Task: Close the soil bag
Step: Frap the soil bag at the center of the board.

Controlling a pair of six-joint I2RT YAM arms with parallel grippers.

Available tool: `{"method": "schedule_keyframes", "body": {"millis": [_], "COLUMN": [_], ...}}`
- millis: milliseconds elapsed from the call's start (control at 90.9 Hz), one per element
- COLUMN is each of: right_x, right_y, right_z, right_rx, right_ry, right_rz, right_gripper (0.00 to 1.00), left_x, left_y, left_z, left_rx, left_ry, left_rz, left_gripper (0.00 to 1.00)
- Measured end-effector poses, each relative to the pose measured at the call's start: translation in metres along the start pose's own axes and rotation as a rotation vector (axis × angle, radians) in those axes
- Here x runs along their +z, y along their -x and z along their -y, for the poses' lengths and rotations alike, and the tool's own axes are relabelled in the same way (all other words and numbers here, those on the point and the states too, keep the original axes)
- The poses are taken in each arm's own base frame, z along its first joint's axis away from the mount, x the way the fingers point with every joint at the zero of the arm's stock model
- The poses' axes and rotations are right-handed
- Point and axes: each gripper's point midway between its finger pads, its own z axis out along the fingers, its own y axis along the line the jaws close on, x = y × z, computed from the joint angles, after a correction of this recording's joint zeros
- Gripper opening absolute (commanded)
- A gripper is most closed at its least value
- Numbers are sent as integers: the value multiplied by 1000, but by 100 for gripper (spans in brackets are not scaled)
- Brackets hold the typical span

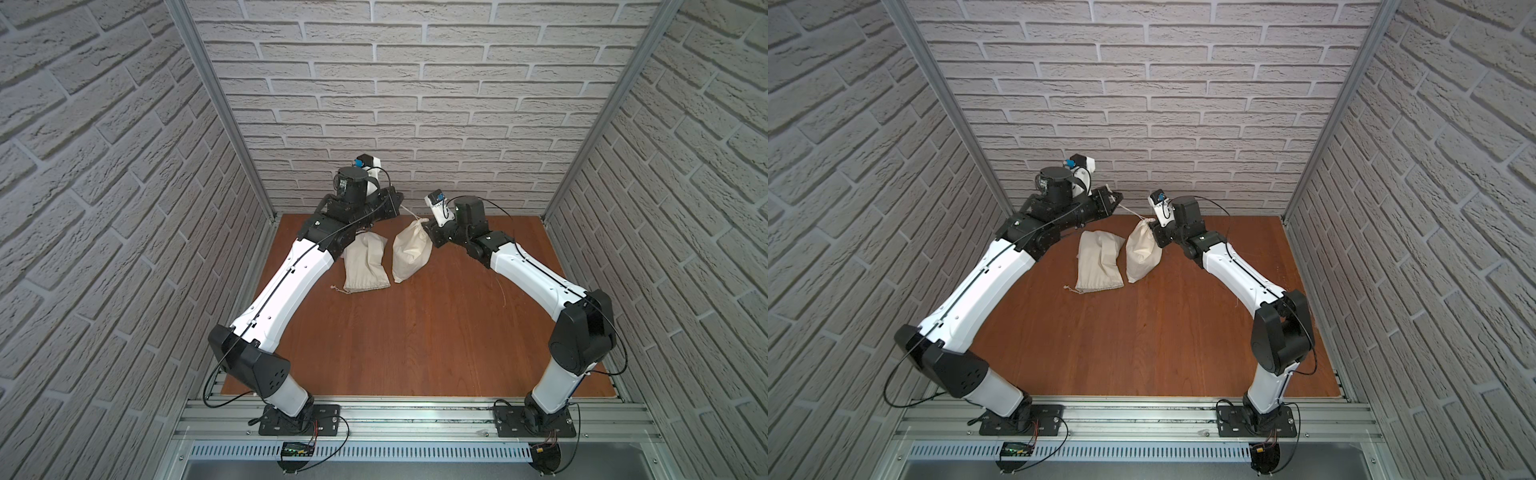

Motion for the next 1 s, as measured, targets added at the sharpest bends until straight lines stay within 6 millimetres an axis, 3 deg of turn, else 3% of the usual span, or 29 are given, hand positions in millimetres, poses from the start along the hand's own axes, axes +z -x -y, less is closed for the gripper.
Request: {"method": "schedule_keyframes", "body": {"millis": [77,176,297,539,638,836,1001], "right_x": [2,-11,-31,-34,-46,-85,-94], "right_y": [-5,-9,3,10,4,-9,-2], "right_z": [3,4,7,4,-1,1,-17], "right_rx": [9,24,50,67,59,78,80], "right_ry": [-32,-49,-57,-39,-13,39,134], "right_rz": [6,32,80,93,86,30,22], "right_gripper": [46,50,52,55,59,64,70], "left_x": [0,-5,-14,-30,-25,-14,4], "left_y": [0,3,14,13,5,-18,-11], "left_z": [-14,-38,-59,-51,-32,58,89], "left_rx": [-11,-37,-80,-117,-81,66,101], "left_ry": [44,100,122,71,39,-156,-230], "left_rz": [-23,-37,-23,-28,-35,-14,41], "left_gripper": [0,0,0,0,0,0,0]}}
